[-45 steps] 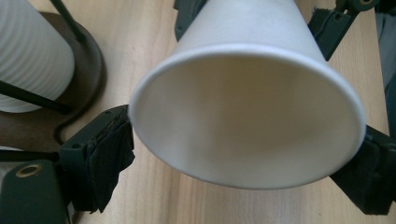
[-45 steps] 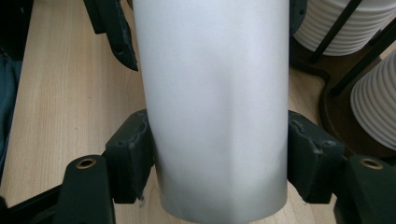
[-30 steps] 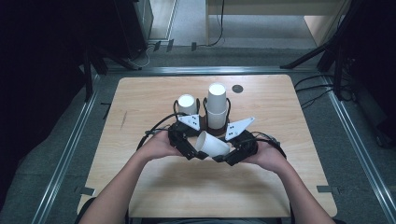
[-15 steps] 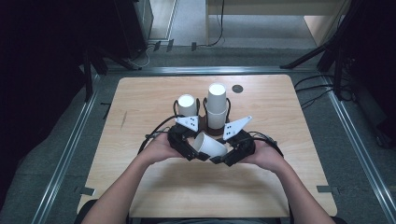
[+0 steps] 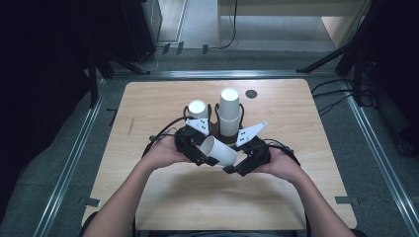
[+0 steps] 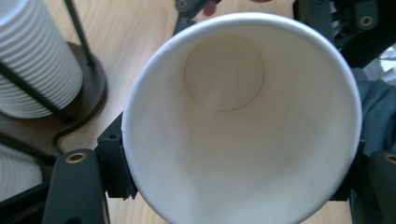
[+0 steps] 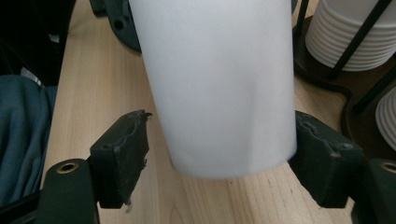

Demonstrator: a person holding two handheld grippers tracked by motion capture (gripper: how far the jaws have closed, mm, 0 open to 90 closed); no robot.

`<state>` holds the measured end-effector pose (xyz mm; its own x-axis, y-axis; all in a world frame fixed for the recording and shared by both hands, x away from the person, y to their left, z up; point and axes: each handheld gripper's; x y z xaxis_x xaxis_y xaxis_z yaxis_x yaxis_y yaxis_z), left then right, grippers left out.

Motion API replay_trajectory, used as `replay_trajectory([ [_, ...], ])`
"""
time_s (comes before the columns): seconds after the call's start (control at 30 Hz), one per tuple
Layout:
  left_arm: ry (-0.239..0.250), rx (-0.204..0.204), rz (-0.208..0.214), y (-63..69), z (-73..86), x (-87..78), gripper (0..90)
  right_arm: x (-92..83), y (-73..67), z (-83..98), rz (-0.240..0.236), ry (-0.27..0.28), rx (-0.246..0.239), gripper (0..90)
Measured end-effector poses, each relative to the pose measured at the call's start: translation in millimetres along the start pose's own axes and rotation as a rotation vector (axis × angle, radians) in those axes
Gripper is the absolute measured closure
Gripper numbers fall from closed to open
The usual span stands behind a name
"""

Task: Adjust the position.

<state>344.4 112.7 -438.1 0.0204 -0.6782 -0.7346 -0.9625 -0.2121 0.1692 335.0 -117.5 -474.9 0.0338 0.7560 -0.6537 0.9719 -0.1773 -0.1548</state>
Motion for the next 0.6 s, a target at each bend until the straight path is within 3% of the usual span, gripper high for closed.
replay_trajectory([
  [0.13,-0.017,0.007,0.013,-4.1,-6.1,-6.9,25.3,1.5,0.6,1.2,0.024,-0.011,-0.011,23.5],
  [0.27,-0.061,0.025,-0.001,-2.6,-12.6,-5.1,25.3,2.6,-0.1,2.3,0.044,-0.020,-0.020,23.3],
  [0.47,-0.188,0.082,-0.042,1.4,-22.3,3.6,25.3,3.3,-2.3,4.5,0.062,-0.030,-0.025,22.7],
  [0.6,-0.247,0.088,-0.064,1.5,-24.5,11.6,25.3,4.8,-2.2,5.1,0.075,-0.025,-0.023,22.7],
])
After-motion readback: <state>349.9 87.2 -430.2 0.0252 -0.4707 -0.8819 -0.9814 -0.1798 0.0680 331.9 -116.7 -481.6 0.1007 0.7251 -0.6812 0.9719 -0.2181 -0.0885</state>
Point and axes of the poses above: each handheld gripper's, and its own axes: x roughly forward along the jaws, z roughly out of its underside, y roughly to its right, and after that the axes turned 1 degree about y, right-handed
